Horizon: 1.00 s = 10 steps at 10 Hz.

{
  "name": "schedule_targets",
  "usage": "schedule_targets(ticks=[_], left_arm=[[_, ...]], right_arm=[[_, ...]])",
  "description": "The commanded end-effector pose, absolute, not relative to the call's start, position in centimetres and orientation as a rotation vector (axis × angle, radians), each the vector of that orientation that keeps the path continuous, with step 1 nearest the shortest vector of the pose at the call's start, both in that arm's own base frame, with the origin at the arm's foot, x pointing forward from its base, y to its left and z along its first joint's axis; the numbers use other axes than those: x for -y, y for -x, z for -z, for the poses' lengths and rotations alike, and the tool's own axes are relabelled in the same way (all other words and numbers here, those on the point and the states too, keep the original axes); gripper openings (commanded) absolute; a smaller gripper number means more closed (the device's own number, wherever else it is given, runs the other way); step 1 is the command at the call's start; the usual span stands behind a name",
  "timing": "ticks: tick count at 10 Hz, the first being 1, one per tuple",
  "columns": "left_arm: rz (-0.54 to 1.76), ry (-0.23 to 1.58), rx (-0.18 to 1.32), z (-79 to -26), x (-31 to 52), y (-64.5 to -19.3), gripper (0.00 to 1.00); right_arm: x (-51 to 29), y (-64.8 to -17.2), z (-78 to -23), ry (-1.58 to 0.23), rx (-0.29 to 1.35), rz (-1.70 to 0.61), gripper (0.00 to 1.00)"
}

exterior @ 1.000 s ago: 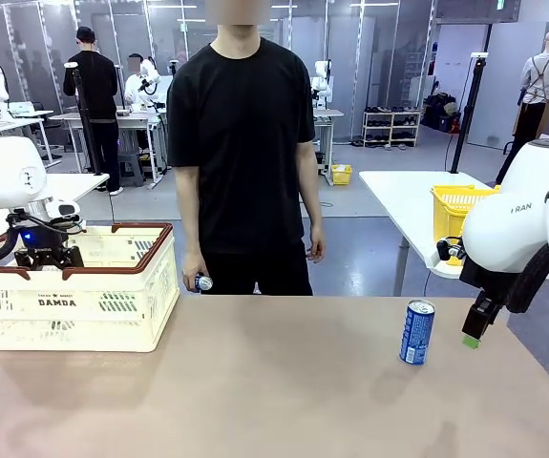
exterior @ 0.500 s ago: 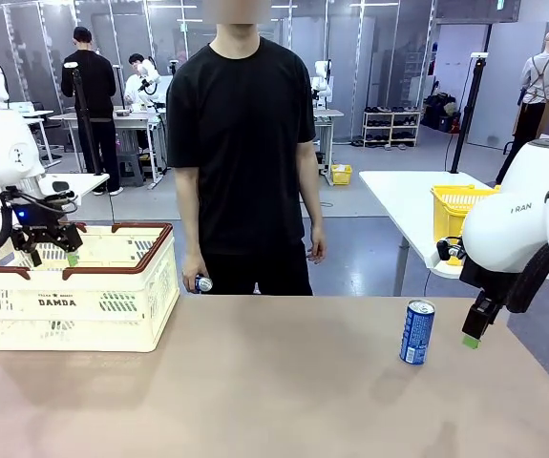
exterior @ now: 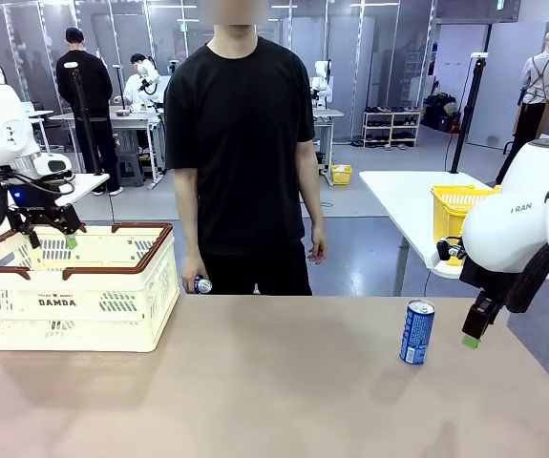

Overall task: Place the drinks into the Shopping basket.
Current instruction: Pick up one drink and place it into the Shopping basket.

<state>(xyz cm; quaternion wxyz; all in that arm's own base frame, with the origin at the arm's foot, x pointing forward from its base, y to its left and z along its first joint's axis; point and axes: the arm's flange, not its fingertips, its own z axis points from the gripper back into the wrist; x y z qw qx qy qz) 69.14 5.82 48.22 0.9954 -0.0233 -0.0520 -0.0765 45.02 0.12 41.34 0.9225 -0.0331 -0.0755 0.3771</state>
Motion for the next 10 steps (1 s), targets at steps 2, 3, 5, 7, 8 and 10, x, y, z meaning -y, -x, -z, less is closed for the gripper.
schedule_targets(ticks=[2, 3, 5, 7, 8, 10], left_arm=[[0.153, 0.047, 0.104, -48.22, -5.82, -69.14, 0.98], [0.153, 0.047, 0.104, -48.22, -5.82, -69.14, 0.98], [0.153, 0.047, 0.104, -48.22, -5.82, -69.14, 0.98], [0.153, 0.047, 0.104, -48.22, -5.82, -69.14, 0.98], [0.153, 0.047, 0.104, -48.22, -5.82, -69.14, 0.98], [0.153, 0.047, 0.104, -48.22, -5.82, -69.14, 0.98]], right_arm=[[-0.07, -44.94, -41.32, 0.069, 0.154, -0.773, 0.81], [-0.07, -44.94, -41.32, 0.069, 0.154, -0.773, 0.81], [-0.07, -44.94, -41.32, 0.069, 0.154, -0.773, 0.81], [-0.07, -44.94, -41.32, 0.069, 0.154, -0.773, 0.81], [-0.07, -44.94, -41.32, 0.069, 0.154, -0.773, 0.81], [-0.07, -44.94, -41.32, 0.069, 0.154, -0.773, 0.81]])
